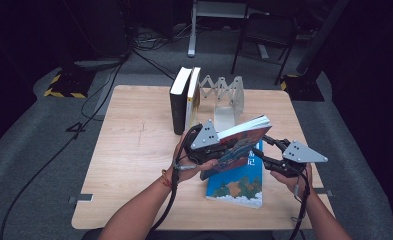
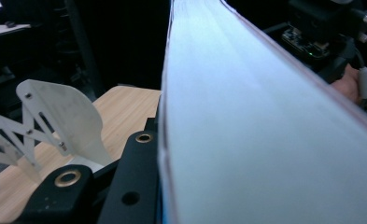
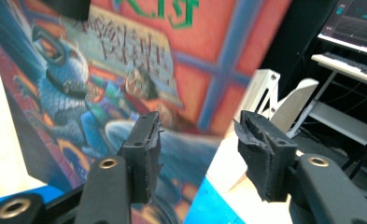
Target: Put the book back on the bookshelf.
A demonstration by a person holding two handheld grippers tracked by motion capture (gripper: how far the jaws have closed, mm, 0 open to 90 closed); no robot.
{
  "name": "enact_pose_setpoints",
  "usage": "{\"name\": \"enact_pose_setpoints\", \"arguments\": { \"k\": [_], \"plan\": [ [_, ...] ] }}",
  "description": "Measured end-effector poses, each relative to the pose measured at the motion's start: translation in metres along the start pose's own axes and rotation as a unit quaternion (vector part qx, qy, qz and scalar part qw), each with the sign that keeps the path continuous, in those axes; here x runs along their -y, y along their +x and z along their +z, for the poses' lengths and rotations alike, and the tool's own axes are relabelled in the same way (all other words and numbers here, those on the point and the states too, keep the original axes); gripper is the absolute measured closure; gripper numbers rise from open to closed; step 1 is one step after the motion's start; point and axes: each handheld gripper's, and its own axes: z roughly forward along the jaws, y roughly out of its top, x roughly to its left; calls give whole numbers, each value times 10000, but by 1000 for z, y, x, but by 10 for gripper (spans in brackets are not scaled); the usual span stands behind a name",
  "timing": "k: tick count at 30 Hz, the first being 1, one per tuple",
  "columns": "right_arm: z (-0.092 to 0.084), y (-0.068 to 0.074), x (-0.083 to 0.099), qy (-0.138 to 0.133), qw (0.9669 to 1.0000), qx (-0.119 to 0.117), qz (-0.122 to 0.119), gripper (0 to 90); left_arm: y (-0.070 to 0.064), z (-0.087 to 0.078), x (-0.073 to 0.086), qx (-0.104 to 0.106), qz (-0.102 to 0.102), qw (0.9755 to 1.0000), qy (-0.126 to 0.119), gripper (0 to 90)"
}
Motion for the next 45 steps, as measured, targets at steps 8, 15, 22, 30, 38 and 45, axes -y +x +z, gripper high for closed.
{"name": "enact_pose_setpoints", "arguments": {
  "k": [8, 15, 22, 30, 38, 45],
  "plan": [
    [-13, -15, 23, 591, 9980, 89, 191, 450, 10, -5, -7, -277, -160, 9995, -32, 732],
    [-14, -22, 41, 1115, 9926, -154, 465, 435, 23, -16, -16, -637, -235, 9976, -130, 733],
    [-17, -27, 56, 1543, 9870, 22, 440, 396, 41, -26, -17, -1093, -327, 9934, -153, 733],
    [-33, -53, 87, 1805, 9776, 428, 997, 389, 60, -30, -14, -1738, -555, 9832, -25, 733],
    [-31, -60, 96, 1932, 9726, 591, 1147, 385, 74, -32, -10, -2249, -801, 9711, 24, 733],
    [-23, -51, 97, 2109, 9722, 493, 889, 379, 83, -26, -8, -2678, -975, 9585, 65, 733]
  ]
}}
